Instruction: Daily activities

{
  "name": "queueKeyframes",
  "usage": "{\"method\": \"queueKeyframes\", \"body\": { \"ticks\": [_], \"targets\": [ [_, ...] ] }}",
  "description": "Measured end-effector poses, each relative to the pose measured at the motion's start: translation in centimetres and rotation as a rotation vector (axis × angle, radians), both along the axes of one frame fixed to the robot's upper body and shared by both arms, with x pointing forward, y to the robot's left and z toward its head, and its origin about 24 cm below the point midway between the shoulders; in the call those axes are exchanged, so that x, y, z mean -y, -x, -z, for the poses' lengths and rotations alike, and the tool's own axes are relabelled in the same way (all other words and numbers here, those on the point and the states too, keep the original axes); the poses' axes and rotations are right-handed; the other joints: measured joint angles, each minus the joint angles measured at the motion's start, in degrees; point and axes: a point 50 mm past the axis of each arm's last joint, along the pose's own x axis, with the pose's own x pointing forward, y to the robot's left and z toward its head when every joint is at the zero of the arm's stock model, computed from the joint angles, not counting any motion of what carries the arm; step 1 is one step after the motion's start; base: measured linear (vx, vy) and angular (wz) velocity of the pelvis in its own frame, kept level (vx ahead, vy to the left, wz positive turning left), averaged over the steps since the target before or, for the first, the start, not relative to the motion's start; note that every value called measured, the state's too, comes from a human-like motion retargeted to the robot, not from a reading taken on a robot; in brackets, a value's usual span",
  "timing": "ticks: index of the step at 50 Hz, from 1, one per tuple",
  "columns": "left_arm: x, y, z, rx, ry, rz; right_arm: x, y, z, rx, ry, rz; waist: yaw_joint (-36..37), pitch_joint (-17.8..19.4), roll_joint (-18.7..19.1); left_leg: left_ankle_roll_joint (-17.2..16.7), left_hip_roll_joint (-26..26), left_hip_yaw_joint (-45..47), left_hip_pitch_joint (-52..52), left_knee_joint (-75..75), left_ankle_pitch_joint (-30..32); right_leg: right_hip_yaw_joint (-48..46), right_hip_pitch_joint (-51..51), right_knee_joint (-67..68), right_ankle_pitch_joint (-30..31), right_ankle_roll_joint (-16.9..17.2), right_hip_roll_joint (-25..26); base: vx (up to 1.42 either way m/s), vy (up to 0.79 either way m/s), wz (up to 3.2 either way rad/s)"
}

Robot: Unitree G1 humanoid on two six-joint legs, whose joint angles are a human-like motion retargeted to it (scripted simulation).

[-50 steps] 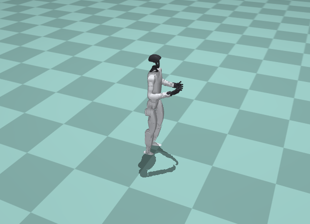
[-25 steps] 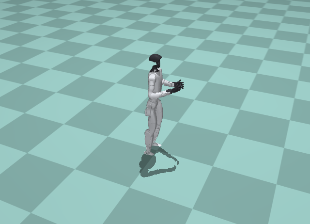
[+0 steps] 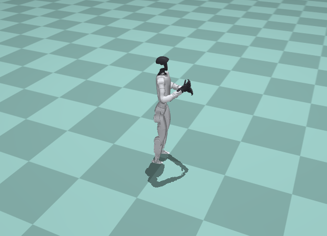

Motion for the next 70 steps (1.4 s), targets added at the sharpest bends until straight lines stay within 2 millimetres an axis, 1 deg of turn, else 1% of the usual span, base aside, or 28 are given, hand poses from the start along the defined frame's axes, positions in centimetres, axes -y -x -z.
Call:
{"method": "queueKeyframes", "body": {
  "ticks": [1,2,3,4,5,7,8,9,10,12,16,20,24,26,28,30,35,37,40,43,47,50,55,62,70],
  "targets": [
    [0.2,0.4,0.4,0.006,-0.033,0.019,0.0,0.1,-0.3,0.024,0.011,-0.004,-0.08,-1.11,-0.05,-0.10,-0.19,-0.19,-0.46,-0.69,0.51,-0.26,-1.14,1.03,-0.45,-0.02,-0.26,0.02,0.01,0.25],
    [0.2,0.3,0.5,0.020,-0.069,0.036,0.0,0.1,-0.8,0.057,0.020,-0.012,-0.10,-1.33,-0.06,-0.21,-0.26,-0.27,-0.23,-1.44,0.76,-0.33,-1.45,1.55,-0.85,0.01,-0.32,0.00,0.00,0.00],
    [-0.3,-0.4,-0.1,0.051,-0.113,0.046,0.0,-0.3,-2.0,0.109,0.028,-0.026,-0.04,0.24,0.03,-0.37,-0.07,-0.12,1.37,-2.28,0.52,-0.03,-0.08,1.04,-1.16,0.14,0.02,0.00,0.00,0.00],
    [-0.2,-0.1,0.3,0.050,-0.147,0.069,-0.1,-0.2,-2.3,0.130,0.034,-0.039,0.06,-0.21,-0.01,-0.43,-0.22,-0.29,1.64,-3.28,1.22,-0.31,-0.53,1.81,-1.43,0.09,-0.23,0.01,0.01,0.25],
    [0.3,0.7,1.3,0.034,-0.175,0.100,-0.2,0.1,-2.2,0.136,0.039,-0.049,0.19,-1.67,-0.12,-0.45,-0.56,-0.61,1.25,-4.35,2.40,-0.86,-1.88,3.23,-1.69,-0.05,-0.78,0.01,0.01,0.25],
    [-0.8,-0.5,0.4,0.078,-0.274,0.125,-0.4,-0.4,-4.4,0.226,0.049,-0.098,0.42,0.91,0.18,-0.74,-0.13,-0.35,3.69,-5.42,1.81,-0.40,0.52,2.02,-2.01,0.10,-0.08,0.03,0.00,-0.02],
    [-1.1,-0.7,0.4,0.083,-0.314,0.146,-0.7,-0.4,-5.1,0.255,0.049,-0.127,0.65,1.78,0.30,-0.86,-0.04,-0.39,4.63,-5.93,1.91,-0.45,1.40,1.68,-1.93,0.04,0.04,0.00,0.00,0.00],
    [-0.9,0.0,1.3,0.063,-0.347,0.177,-1.0,-0.2,-5.1,0.258,0.049,-0.161,0.78,0.63,0.32,-0.93,-0.24,-0.70,4.65,-7.38,3.09,-0.88,0.46,2.64,-2.10,-0.09,-0.31,-0.01,0.02,0.40],
    [-0.6,1.1,2.5,0.033,-0.374,0.215,-1.3,0.2,-4.8,0.248,0.047,-0.196,0.87,-1.52,0.29,-0.97,-0.58,-1.15,4.22,-9.31,4.81,-1.50,-1.40,4.24,-2.38,-0.23,-0.90,0.01,0.01,0.30],
    [-1.8,-0.1,1.5,0.061,-0.465,0.242,-1.8,0.2,-6.9,0.325,0.045,-0.283,1.02,0.63,0.66,-1.33,-0.18,-0.80,4.90,-7.70,2.86,-0.89,0.59,2.82,-2.49,-0.15,-0.19,0.03,0.00,-0.03],
    [-2.4,-0.2,1.4,0.059,-0.577,0.327,-2.8,0.7,-9.3,0.408,0.029,-0.447,1.51,2.06,1.21,-1.91,0.05,-1.05,6.06,-7.60,2.54,-1.09,2.49,1.66,-2.02,-0.41,0.12,0.00,0.00,0.00],
    [-2.7,-0.2,1.4,0.064,-0.657,0.380,-3.1,1.0,-10.9,0.475,0.013,-0.534,1.48,1.92,1.68,-2.40,0.05,-1.40,6.21,-7.62,2.61,-1.51,2.91,1.53,-1.98,-0.50,0.11,0.00,0.00,0.00],
    [-3.2,-0.6,1.2,0.114,-0.753,0.394,-2.9,0.7,-11.6,0.516,0.015,-0.527,1.00,1.35,2.11,-2.82,-0.02,-1.82,6.03,-7.64,2.81,-2.05,2.89,1.69,-2.09,-0.51,0.00,0.00,0.00,0.04],
    [-3.2,-1.1,0.6,0.171,-0.807,0.394,-2.7,0.2,-11.6,0.521,0.030,-0.497,0.57,0.97,2.32,-3.02,-0.01,-1.98,5.92,-7.66,2.87,-2.32,2.86,1.73,-2.07,-0.53,-0.01,0.00,0.00,0.00],
    [-2.7,-1.5,-0.1,0.251,-0.854,0.402,-2.5,-0.6,-11.3,0.508,0.060,-0.455,0.02,0.58,2.52,-3.19,0.05,-2.09,5.81,-7.67,2.87,-2.57,2.88,1.67,-1.94,-0.52,0.04,0.00,0.00,0.00],
    [-1.9,-1.8,-0.8,0.339,-0.897,0.414,-2.3,-1.7,-10.5,0.469,0.107,-0.408,-0.49,0.25,2.72,-3.39,0.15,-2.11,5.74,-7.67,2.81,-2.74,2.98,1.50,-1.70,-0.55,0.14,0.00,0.00,0.00],
    [0.7,-2.5,-2.7,0.588,-0.979,0.439,-2.6,-5.0,-7.5,0.320,0.263,-0.343,-1.31,-0.35,3.41,-3.94,0.62,-1.89,5.81,-7.68,2.42,-2.80,3.59,0.58,-0.72,-0.82,0.68,0.00,0.00,0.00],
    [1.6,-2.7,-3.5,0.677,-0.993,0.440,-2.9,-5.9,-6.6,0.279,0.309,-0.345,-1.46,-0.43,3.72,-4.21,0.80,-1.76,5.82,-7.68,2.29,-2.69,3.86,0.09,-0.31,-0.90,0.91,0.00,0.00,0.00],
    [2.5,-3.0,-4.6,0.786,-1.001,0.432,-3.3,-6.7,-6.0,0.259,0.360,-0.349,-1.58,-0.42,4.18,-4.50,1.00,-1.67,5.79,-7.67,2.13,-2.61,4.19,-0.57,0.21,-0.98,1.17,0.00,0.00,0.00],
    [2.9,-3.1,-5.3,0.849,-0.994,0.421,-3.6,-6.9,-5.9,0.267,0.395,-0.362,-1.57,-0.30,4.48,-4.69,1.07,-1.78,5.74,-7.66,2.08,-2.69,4.46,-1.09,0.49,-0.98,1.28,0.00,0.00,0.00],
    [2.9,-3.2,-6.2,0.891,-0.968,0.388,-3.6,-6.5,-5.8,0.283,0.406,-0.387,-1.33,-0.01,4.70,-4.87,1.06,-2.13,5.63,-7.65,2.08,-2.96,4.76,-1.63,0.68,-0.93,1.32,0.00,0.00,0.00],
    [2.5,-3.5,-6.9,0.907,-0.949,0.339,-3.4,-6.0,-5.6,0.291,0.394,-0.397,-1.03,0.20,4.86,-4.96,0.99,-2.44,5.53,-7.65,2.09,-3.25,4.88,-1.83,0.67,-0.89,1.27,0.00,0.00,0.00],
    [1.3,-4.3,-8.0,0.914,-0.932,0.241,-2.6,-5.4,-5.5,0.308,0.374,-0.372,-0.39,0.42,5.05,-5.06,0.84,-2.85,5.37,-7.65,2.17,-3.61,4.92,-1.84,0.55,-0.87,1.13,0.00,0.00,0.00],
    [0.1,-4.9,-8.8,0.938,-0.923,0.139,-1.5,-5.3,-5.7,0.347,0.397,-0.264,0.26,0.63,5.25,-5.33,0.70,-3.21,5.29,-7.67,2.25,-4.10,4.92,-1.45,0.35,-0.95,0.97,0.00,0.00,0.00],
    [-0.3,-5.6,-9.3,1.013,-0.925,0.044,-0.4,-5.8,-5.7,0.408,0.525,-0.107,0.73,0.73,5.22,-5.89,0.61,-3.65,5.28,-7.72,2.18,-4.64,5.17,-1.30,0.21,-1.25,0.92,0.00,0.00,0.00]
  ]
}}
